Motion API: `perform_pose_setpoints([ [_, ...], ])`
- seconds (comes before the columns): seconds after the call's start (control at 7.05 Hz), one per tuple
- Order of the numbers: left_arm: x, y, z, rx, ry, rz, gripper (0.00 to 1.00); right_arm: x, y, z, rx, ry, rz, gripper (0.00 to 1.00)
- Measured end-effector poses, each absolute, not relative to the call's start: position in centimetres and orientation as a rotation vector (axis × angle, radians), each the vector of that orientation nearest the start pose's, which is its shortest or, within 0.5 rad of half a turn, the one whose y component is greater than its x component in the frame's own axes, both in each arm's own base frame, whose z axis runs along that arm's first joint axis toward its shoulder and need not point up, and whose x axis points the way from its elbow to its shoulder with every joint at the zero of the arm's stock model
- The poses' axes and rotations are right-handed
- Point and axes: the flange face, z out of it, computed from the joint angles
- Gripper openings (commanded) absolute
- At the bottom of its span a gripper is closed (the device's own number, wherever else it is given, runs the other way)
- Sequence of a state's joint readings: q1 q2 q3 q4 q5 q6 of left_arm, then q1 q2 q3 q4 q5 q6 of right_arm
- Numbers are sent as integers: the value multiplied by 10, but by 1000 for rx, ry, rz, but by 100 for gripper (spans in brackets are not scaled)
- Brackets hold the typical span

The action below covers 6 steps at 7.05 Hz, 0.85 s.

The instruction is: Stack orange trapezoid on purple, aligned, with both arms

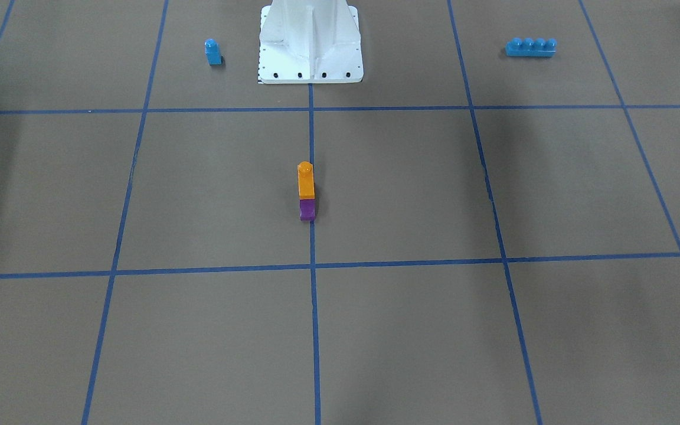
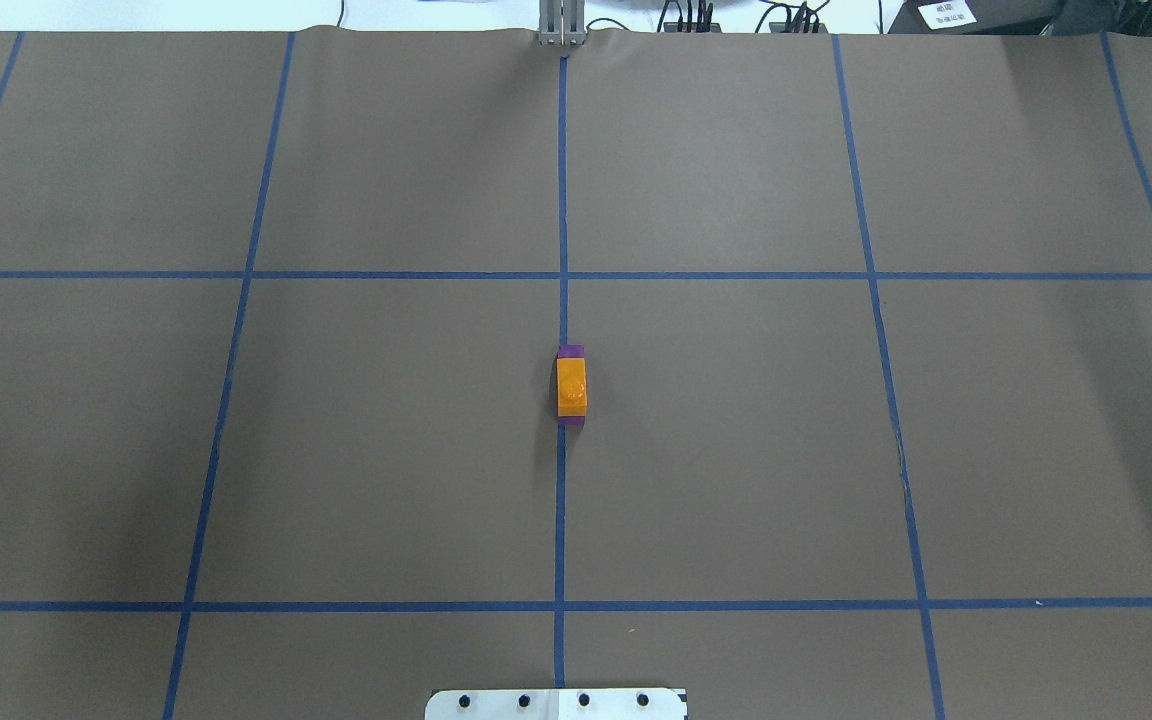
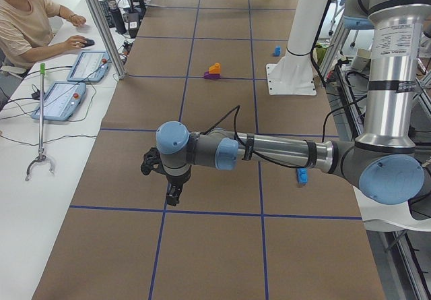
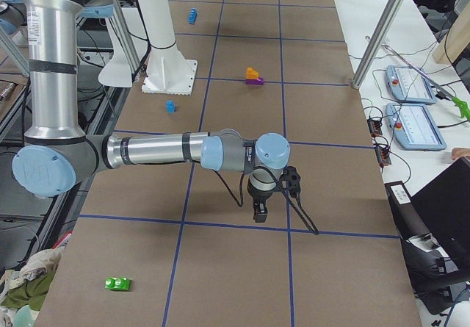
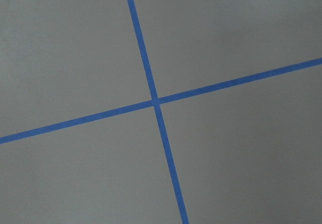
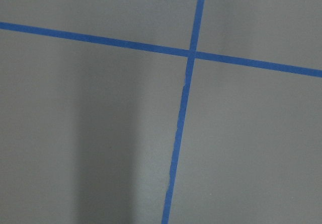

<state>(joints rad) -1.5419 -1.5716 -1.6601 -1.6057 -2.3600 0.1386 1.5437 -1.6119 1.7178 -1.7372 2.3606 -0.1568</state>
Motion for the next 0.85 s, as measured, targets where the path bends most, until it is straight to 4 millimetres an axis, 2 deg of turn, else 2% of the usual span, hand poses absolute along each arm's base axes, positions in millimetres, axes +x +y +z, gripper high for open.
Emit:
perform_pose_setpoints([
  [0.43,-48,-505,609,170,781,211,100,48,-466,623,-10,-844,-141,100],
  [0.85,-46,-506,598,186,802,217,100,49,-471,617,5,-838,-147,100],
])
